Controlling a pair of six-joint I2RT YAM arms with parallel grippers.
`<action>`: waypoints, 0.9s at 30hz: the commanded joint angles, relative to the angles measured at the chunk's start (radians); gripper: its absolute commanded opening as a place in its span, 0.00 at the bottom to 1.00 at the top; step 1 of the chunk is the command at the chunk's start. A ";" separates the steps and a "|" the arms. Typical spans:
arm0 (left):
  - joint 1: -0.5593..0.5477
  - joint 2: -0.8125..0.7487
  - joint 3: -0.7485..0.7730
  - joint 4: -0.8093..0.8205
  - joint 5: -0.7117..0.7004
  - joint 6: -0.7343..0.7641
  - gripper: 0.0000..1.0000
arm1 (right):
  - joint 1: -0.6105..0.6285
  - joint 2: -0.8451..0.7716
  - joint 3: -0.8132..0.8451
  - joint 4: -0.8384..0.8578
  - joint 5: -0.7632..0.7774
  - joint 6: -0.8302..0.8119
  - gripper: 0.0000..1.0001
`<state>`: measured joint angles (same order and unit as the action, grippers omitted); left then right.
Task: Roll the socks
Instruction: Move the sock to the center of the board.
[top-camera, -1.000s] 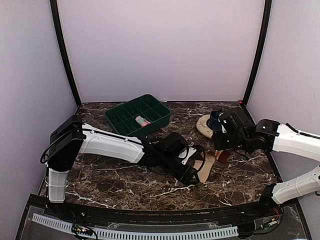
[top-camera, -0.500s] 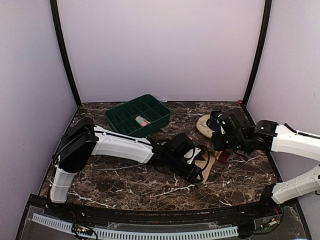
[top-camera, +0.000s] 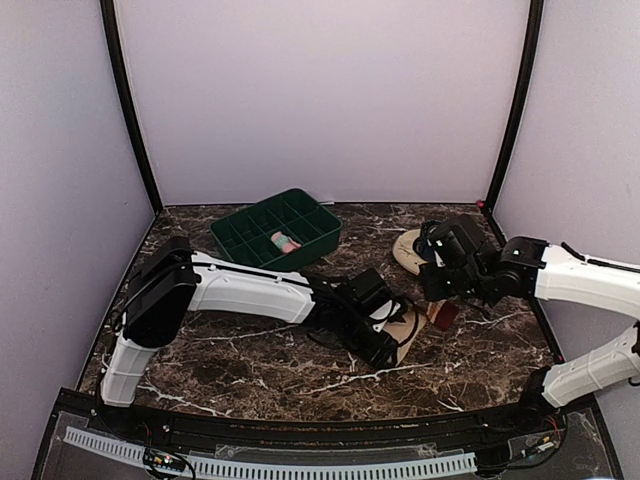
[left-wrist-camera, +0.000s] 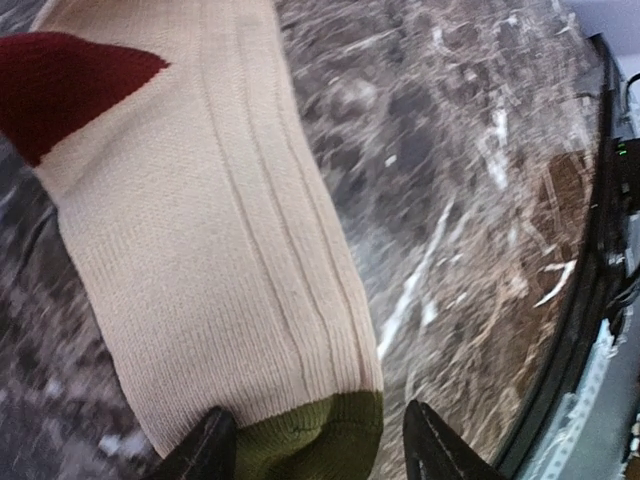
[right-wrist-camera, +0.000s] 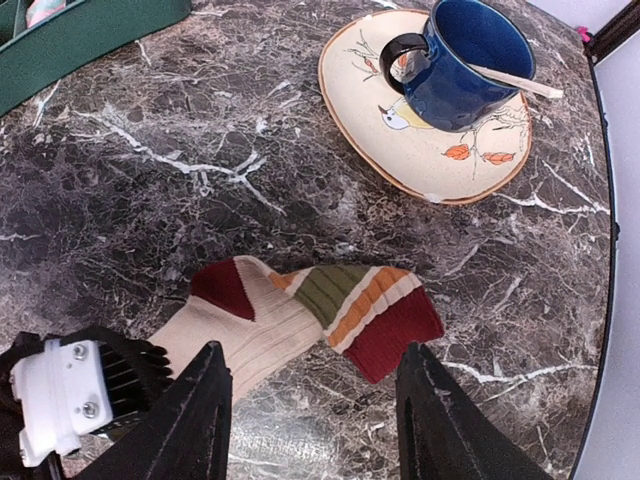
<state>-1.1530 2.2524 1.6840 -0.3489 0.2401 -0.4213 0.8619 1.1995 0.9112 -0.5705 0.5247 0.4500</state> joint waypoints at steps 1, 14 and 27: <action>0.003 -0.075 -0.113 -0.250 -0.181 0.018 0.60 | -0.002 0.016 0.038 0.019 0.002 -0.016 0.51; 0.119 -0.307 -0.329 -0.354 -0.466 0.002 0.63 | 0.014 0.138 0.064 0.025 -0.096 -0.072 0.52; 0.265 -0.381 -0.396 -0.228 -0.430 0.055 0.65 | 0.189 0.417 0.176 0.075 -0.169 -0.198 0.54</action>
<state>-0.8761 1.9186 1.3087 -0.6003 -0.1963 -0.3965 1.0142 1.5467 1.0237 -0.5297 0.3843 0.3088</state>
